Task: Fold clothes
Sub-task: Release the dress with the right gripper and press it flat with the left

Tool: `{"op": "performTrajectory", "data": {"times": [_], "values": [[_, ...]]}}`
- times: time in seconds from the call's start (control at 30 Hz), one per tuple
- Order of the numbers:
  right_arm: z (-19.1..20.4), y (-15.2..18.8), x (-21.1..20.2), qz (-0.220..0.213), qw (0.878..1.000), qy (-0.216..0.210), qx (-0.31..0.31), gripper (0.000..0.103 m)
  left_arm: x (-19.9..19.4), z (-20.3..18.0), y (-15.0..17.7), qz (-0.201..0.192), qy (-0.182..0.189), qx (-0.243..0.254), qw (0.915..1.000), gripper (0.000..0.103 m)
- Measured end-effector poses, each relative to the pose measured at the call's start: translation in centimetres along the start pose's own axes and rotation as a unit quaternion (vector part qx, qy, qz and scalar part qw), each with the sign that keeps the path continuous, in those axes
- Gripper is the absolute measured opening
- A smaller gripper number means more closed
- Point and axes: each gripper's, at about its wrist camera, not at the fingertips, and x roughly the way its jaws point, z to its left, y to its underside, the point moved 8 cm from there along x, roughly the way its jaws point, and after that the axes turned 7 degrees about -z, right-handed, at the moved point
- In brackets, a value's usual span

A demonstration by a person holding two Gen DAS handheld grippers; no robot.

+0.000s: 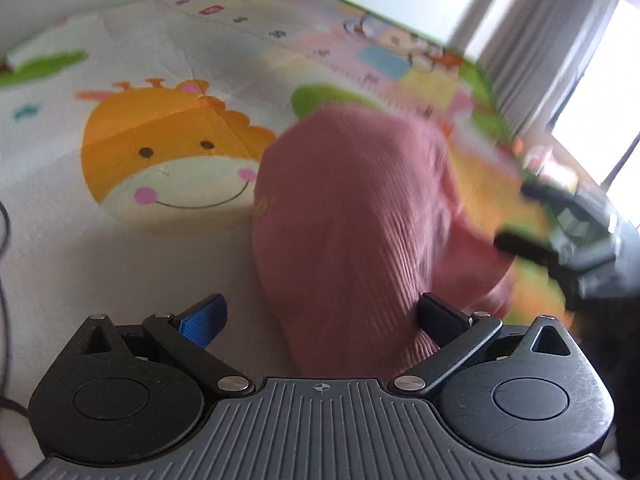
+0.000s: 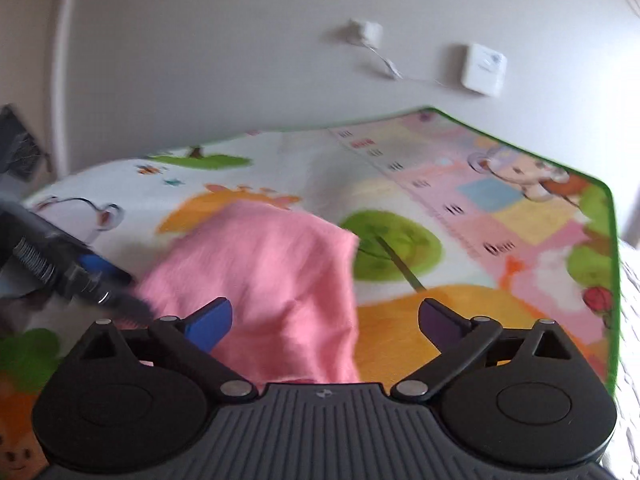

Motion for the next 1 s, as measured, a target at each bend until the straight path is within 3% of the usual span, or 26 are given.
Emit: {"op": "performTrajectory", "data": {"times": [0.1,0.2,0.33,0.47,0.53,0.6,0.7,1.0], "values": [[-0.3,3.0,2.1,0.063,0.998,0.021,-0.024,0.1,-0.1,-0.8,0.8,0.007,-0.017,0.044,0.9988,0.103],[-0.5,4.8,2.4,0.094,0.995,0.017,-0.028,0.101,-1.1,-1.4,0.5,0.003,-0.003,0.057,0.9984,0.103],[-0.8,2.4,1.1,0.065,0.997,0.011,-0.038,0.103,-2.8,-1.4,-3.1,-0.052,0.009,0.046,0.9976,0.103],[-1.0,-2.2,1.4,0.012,0.998,0.025,-0.056,0.103,-2.6,0.7,-7.8,-0.112,-0.06,0.03,0.9914,0.103],[-1.3,-4.2,3.2,-0.005,0.998,0.042,-0.052,0.103,-1.4,1.6,-9.2,-0.121,-0.078,0.023,0.9893,0.103],[-1.6,-5.3,5.8,-0.007,0.998,0.053,-0.044,0.103,0.6,2.0,-9.0,-0.098,-0.077,0.029,0.9917,0.103],[-1.4,-3.9,11.3,0.044,0.996,0.06,-0.051,0.103,2.9,2.6,-8.5,-0.071,-0.074,0.029,0.9943,0.103],[-1.5,-1.3,13.4,0.074,0.994,0.071,-0.048,0.103,6.0,4.3,-6.6,-0.039,-0.06,-0.005,0.9974,0.103]]}}
